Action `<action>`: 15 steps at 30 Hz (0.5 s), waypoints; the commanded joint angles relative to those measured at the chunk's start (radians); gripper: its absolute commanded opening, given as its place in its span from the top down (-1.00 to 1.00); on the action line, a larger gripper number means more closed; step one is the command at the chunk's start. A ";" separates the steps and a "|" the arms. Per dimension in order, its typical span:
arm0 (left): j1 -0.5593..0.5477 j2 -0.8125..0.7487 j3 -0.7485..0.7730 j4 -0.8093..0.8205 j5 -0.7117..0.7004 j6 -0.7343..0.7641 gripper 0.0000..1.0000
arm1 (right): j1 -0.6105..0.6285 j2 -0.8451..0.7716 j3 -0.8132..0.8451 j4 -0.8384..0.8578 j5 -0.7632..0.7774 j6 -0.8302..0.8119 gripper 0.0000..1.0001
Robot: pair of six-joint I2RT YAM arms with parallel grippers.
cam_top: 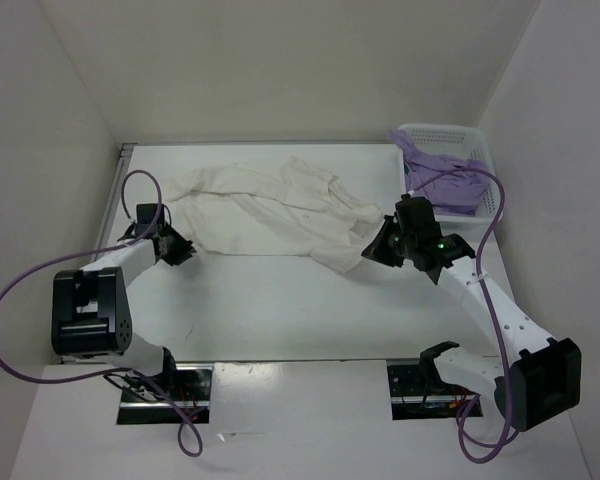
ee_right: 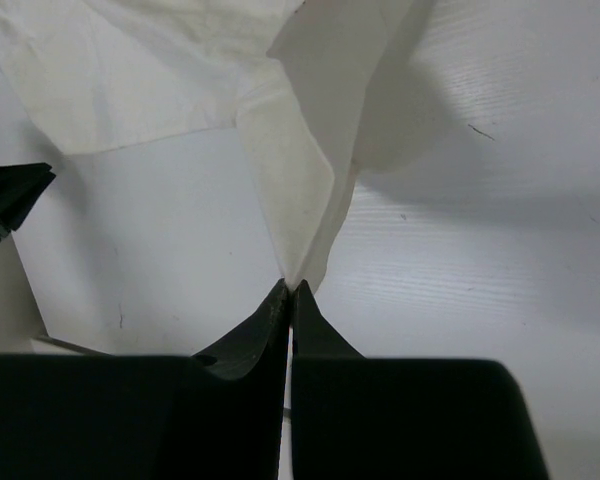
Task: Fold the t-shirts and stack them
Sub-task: Flatten out the tshirt
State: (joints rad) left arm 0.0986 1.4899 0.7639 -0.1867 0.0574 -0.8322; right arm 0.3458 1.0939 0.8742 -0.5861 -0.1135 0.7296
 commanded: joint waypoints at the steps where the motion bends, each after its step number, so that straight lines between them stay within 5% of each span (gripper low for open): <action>1: 0.045 0.062 0.021 0.104 -0.050 -0.093 0.48 | -0.007 0.009 0.016 0.046 0.003 -0.035 0.98; 9: 0.046 0.254 0.087 0.174 0.034 -0.137 0.29 | -0.007 0.009 0.034 0.046 0.003 -0.044 0.98; 15: 0.046 0.254 0.087 0.208 0.047 -0.150 0.24 | -0.007 0.009 0.023 0.046 -0.006 -0.044 0.98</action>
State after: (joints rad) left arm 0.1478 1.7130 0.8558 0.0280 0.1062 -0.9752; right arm 0.3458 1.1030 0.8749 -0.5838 -0.1135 0.7044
